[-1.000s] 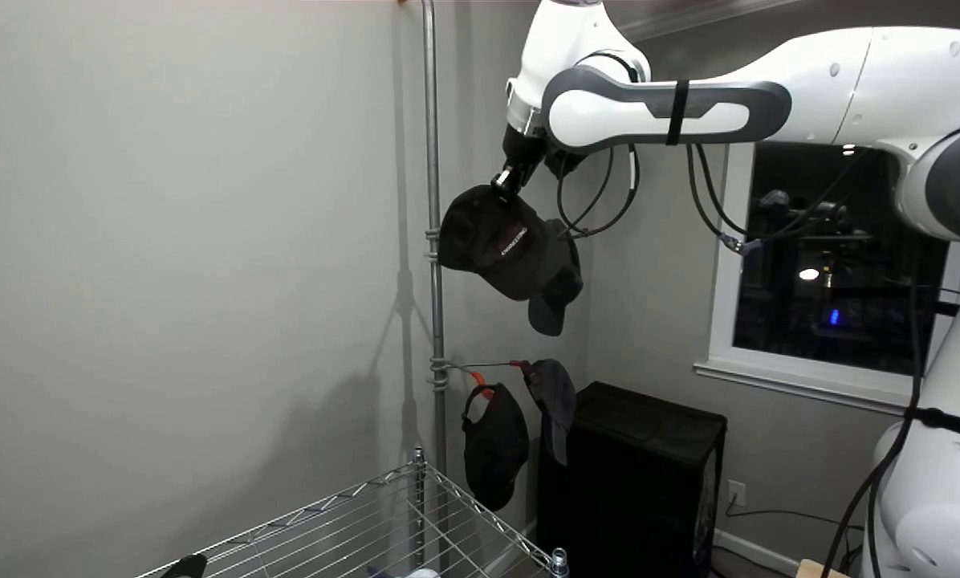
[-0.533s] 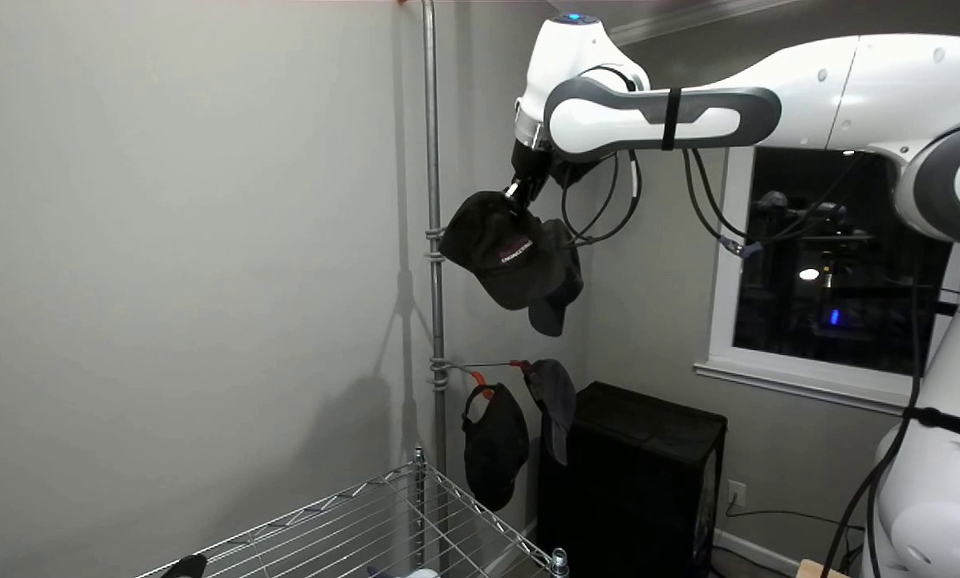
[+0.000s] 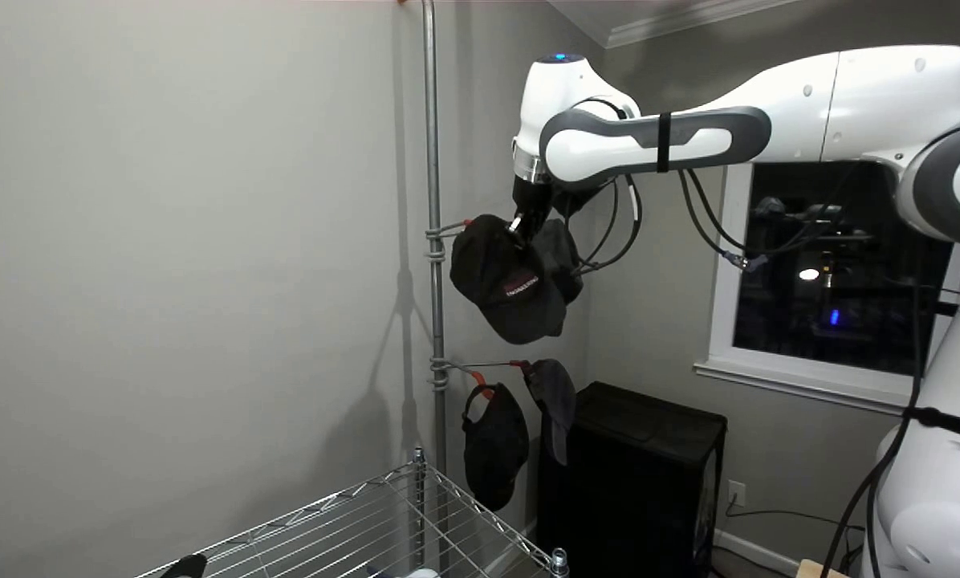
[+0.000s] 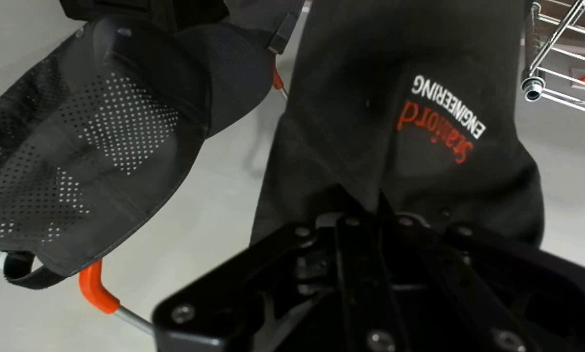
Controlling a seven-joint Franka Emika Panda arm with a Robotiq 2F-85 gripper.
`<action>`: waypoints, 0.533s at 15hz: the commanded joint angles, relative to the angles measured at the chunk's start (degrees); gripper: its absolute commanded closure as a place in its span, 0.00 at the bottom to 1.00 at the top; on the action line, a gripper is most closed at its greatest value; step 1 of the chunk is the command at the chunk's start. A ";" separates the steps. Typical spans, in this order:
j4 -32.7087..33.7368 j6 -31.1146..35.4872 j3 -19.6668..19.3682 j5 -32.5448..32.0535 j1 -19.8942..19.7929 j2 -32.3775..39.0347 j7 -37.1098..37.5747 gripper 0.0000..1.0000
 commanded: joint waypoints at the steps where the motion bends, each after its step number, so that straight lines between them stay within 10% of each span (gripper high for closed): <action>1: -2.92 -1.08 0.55 1.18 -0.19 -2.24 0.67 0.67; 8: -6.16 -1.22 1.46 0.86 0.17 -5.91 0.09 0.37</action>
